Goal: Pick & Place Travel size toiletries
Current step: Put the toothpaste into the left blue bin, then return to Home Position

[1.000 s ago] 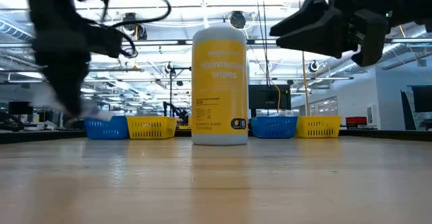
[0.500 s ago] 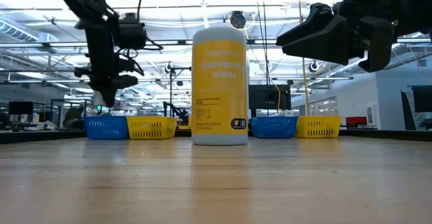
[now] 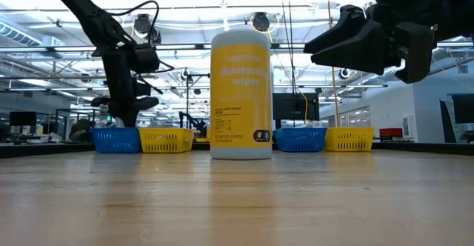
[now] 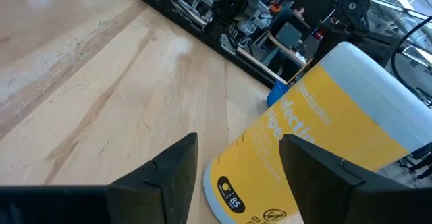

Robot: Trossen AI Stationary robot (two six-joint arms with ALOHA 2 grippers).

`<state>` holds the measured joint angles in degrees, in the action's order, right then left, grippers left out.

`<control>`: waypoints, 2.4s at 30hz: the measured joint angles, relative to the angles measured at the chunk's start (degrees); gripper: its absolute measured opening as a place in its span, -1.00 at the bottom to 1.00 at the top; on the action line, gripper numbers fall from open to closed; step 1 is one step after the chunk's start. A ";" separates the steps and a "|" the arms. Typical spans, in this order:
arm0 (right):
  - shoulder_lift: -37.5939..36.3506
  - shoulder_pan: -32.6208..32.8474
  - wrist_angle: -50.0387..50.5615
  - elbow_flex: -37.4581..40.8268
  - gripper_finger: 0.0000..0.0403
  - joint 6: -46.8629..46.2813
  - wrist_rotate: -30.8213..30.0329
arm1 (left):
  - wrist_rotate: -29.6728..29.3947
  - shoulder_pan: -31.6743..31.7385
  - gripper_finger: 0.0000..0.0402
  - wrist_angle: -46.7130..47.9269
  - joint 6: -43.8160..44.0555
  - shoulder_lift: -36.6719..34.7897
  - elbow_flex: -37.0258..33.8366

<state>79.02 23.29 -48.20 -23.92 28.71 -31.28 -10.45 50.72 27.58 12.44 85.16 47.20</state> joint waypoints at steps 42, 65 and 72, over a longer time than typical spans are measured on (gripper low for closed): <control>-67.73 -4.16 56.08 1.28 -0.52 -29.84 25.67 | 4.87 -40.14 0.35 -50.58 -2.00 -24.34 -23.18; -78.76 -20.07 42.03 19.84 -1.00 -27.68 31.46 | -3.16 -45.66 0.35 -55.33 -1.78 -19.78 -23.76; -78.82 -20.76 42.14 22.84 -1.00 -32.17 31.42 | -3.13 -45.92 0.35 -55.20 -1.65 -19.78 -23.76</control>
<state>0.20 2.52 -6.06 -1.08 -3.46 0.14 -13.58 4.80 -27.62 10.79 65.39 23.44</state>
